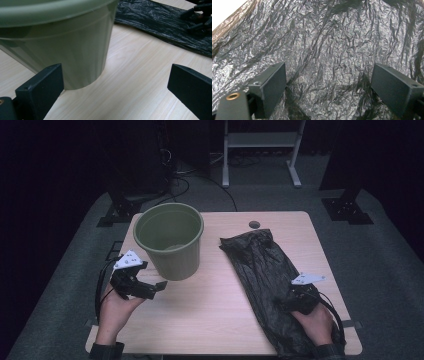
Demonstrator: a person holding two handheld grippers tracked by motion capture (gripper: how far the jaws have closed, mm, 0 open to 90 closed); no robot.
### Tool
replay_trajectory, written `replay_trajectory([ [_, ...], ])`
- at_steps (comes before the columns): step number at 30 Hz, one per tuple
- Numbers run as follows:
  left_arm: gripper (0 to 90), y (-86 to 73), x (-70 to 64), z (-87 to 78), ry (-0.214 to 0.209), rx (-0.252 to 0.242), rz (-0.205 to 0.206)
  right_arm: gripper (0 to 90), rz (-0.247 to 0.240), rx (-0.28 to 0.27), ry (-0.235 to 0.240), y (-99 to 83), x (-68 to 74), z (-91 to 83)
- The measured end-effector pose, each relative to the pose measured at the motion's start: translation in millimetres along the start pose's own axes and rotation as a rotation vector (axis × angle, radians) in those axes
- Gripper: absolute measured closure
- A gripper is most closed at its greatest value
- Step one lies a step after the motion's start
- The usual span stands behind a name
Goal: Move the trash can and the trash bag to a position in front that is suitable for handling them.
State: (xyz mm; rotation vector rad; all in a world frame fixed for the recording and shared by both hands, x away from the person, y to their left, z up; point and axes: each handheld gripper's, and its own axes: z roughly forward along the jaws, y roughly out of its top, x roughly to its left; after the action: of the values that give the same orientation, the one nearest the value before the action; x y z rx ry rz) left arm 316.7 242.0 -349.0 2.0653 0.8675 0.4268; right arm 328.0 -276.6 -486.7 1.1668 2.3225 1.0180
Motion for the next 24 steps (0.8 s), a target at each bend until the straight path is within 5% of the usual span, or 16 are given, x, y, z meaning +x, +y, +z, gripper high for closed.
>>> replay_trajectory([
  [24, 0.0, 45.7, 18.8, -29.9, 0.051, -0.038, -0.011, 12.3, 0.001, -0.001, 0.000, 0.0, -0.1, 0.0],
])
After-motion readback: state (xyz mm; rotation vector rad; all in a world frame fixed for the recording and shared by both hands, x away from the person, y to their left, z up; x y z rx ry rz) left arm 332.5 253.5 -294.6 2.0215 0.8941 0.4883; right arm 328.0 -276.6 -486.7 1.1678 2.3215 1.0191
